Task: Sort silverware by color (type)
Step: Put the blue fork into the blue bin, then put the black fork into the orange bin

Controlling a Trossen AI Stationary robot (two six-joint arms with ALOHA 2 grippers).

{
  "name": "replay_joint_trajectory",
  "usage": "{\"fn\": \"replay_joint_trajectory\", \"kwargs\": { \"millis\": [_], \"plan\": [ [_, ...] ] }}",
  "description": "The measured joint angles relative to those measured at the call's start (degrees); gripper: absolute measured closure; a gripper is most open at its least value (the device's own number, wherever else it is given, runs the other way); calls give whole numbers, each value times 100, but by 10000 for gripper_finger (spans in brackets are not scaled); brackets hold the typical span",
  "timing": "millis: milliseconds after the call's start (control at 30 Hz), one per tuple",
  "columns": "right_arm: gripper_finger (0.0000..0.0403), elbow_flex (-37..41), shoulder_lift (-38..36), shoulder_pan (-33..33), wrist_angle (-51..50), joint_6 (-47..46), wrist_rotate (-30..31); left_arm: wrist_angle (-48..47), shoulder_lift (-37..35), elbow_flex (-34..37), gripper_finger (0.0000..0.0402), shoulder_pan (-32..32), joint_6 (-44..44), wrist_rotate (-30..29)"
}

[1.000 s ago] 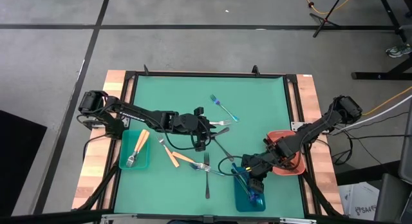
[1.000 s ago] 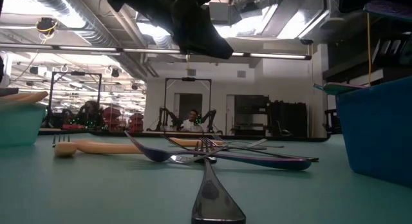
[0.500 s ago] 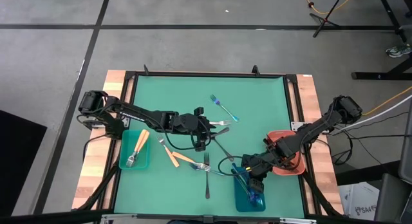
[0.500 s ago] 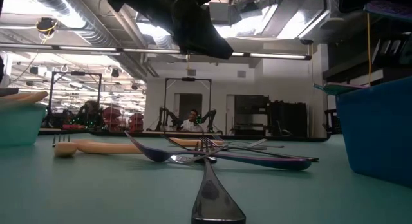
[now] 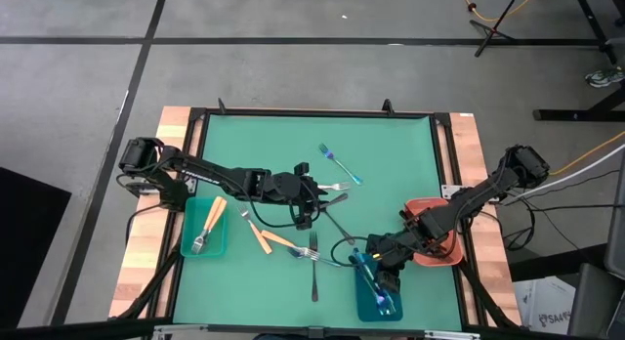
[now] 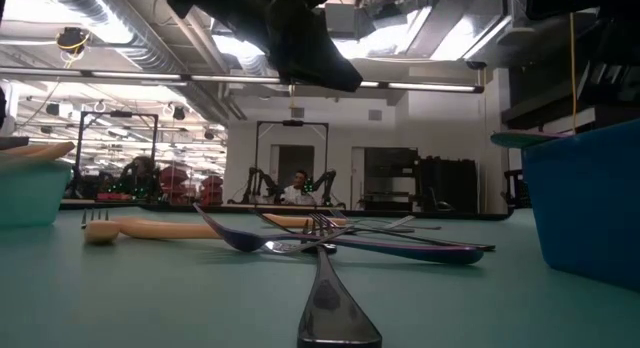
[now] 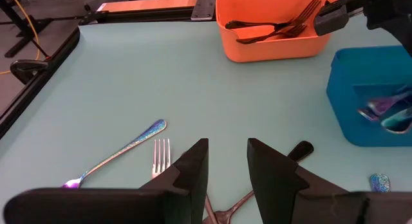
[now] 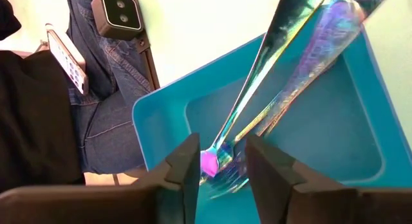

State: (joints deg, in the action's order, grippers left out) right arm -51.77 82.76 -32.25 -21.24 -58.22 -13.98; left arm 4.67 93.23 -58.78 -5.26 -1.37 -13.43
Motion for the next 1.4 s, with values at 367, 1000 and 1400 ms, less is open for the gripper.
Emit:
{"fn": "replay_joint_trajectory", "kwargs": {
  "millis": [367, 1000, 1400],
  "plan": [
    [283, 0, 0, 0, 5, 0, 0, 0, 0, -1, 300, -1, 0, 0],
    [283, 0, 0, 4, 14, 0, 2, 0, 0, 0, 300, -1, 0, 0],
    [283, 0, 0, 4, 14, 0, 2, 0, 0, 0, 300, -1, 0, 0]
  ]
}}
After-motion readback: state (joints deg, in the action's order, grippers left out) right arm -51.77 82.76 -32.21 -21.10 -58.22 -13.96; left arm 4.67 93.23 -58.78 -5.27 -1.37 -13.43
